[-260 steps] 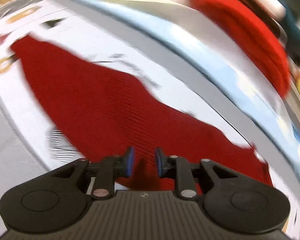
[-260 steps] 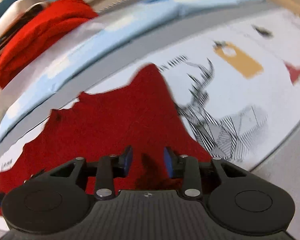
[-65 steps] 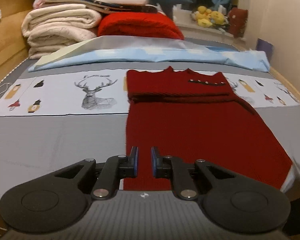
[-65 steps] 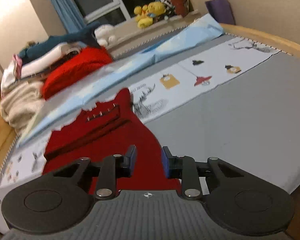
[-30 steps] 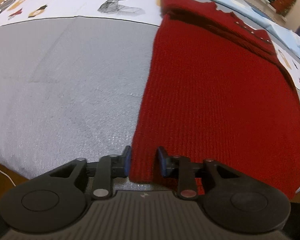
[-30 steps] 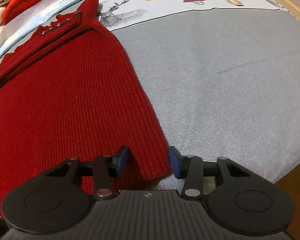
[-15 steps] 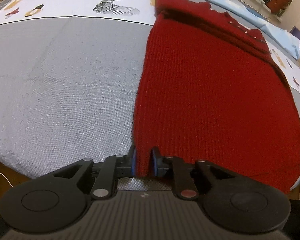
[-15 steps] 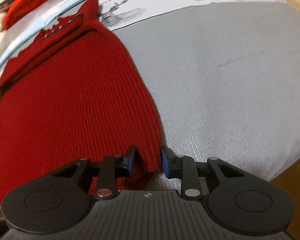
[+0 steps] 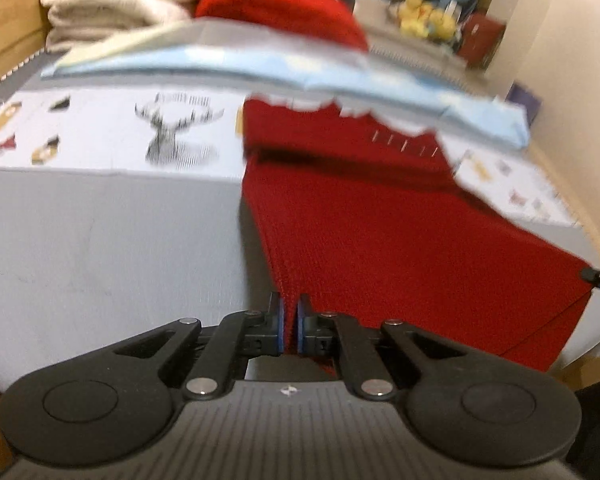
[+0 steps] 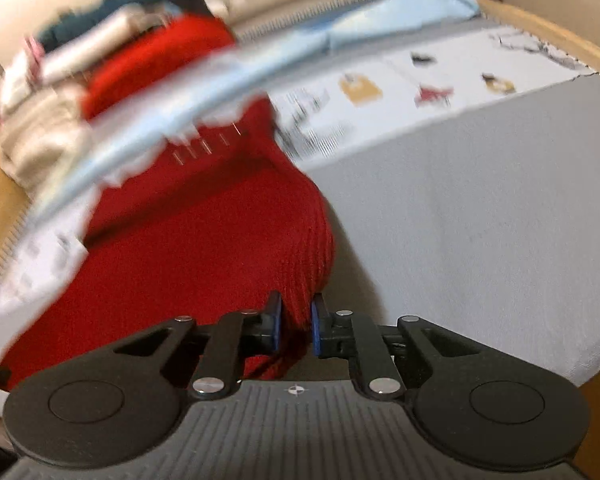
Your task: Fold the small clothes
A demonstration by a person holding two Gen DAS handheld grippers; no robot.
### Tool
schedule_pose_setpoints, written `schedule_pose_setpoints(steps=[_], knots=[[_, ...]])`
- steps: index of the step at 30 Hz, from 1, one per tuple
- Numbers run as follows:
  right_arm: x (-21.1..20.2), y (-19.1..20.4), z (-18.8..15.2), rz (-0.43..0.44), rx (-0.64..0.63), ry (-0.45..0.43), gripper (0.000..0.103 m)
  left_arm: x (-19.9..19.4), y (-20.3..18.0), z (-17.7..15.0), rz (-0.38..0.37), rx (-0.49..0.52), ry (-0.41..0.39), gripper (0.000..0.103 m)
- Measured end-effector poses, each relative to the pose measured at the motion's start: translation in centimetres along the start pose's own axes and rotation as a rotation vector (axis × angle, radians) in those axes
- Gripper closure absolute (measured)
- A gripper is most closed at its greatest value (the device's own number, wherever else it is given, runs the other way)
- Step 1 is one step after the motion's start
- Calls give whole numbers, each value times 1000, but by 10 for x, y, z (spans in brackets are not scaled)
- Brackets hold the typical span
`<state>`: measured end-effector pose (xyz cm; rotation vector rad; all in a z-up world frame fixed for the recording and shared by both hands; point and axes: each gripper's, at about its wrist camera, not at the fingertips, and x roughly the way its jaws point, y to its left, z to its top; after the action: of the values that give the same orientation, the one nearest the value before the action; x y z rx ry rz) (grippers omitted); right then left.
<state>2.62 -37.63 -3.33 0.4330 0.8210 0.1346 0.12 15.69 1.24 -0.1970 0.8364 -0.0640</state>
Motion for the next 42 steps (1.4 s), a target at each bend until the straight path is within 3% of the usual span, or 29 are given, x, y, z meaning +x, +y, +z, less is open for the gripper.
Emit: schedule_pose_setpoints(steps=[4, 11, 15, 17, 21, 26, 28, 29, 30, 31, 32, 34, 37, 39, 42], knots=[[-43, 11, 13, 88, 13, -96, 91, -53, -3, 15, -57, 6, -65, 98], [-145, 7, 19, 186, 30, -187, 96, -146, 10, 20, -129, -27, -69, 98], [-174, -3, 26, 187, 61, -207, 98, -140, 25, 31, -144, -89, -67, 98], [-158, -7, 34, 203, 89, -178, 98, -106, 27, 43, -130, -105, -33, 98], [-83, 3, 48, 126, 55, -101, 98, -18, 36, 74, -62, -95, 44, 98], [17, 2, 85, 49, 99, -40, 97, 73, 73, 98, -22, -183, 41, 94], [50, -3, 93, 29, 131, -28, 91, 90, 88, 92, 27, -220, 5, 88], [62, -6, 93, 5, 135, -39, 91, 100, 97, 84, 36, -255, 40, 81], [69, -8, 90, -26, 129, -56, 91, 112, 103, 84, 56, -287, 130, 79], [77, -10, 84, -59, 113, -62, 90, 115, 106, 82, 44, -316, 148, 78], [85, -13, 80, -83, 111, -15, 87, 116, 107, 82, 17, -323, 136, 75], [94, -19, 77, -70, 150, 22, 79, 121, 102, 81, -11, -276, 145, 61], [107, -18, 66, -70, 118, 59, 61, 138, 100, 69, -1, -226, 208, 58], [124, -18, 54, -102, 84, 146, 60, 148, 97, 63, 2, -225, 259, 58], [139, -18, 45, -88, 105, 223, 59, 153, 90, 68, -9, -217, 224, 58]])
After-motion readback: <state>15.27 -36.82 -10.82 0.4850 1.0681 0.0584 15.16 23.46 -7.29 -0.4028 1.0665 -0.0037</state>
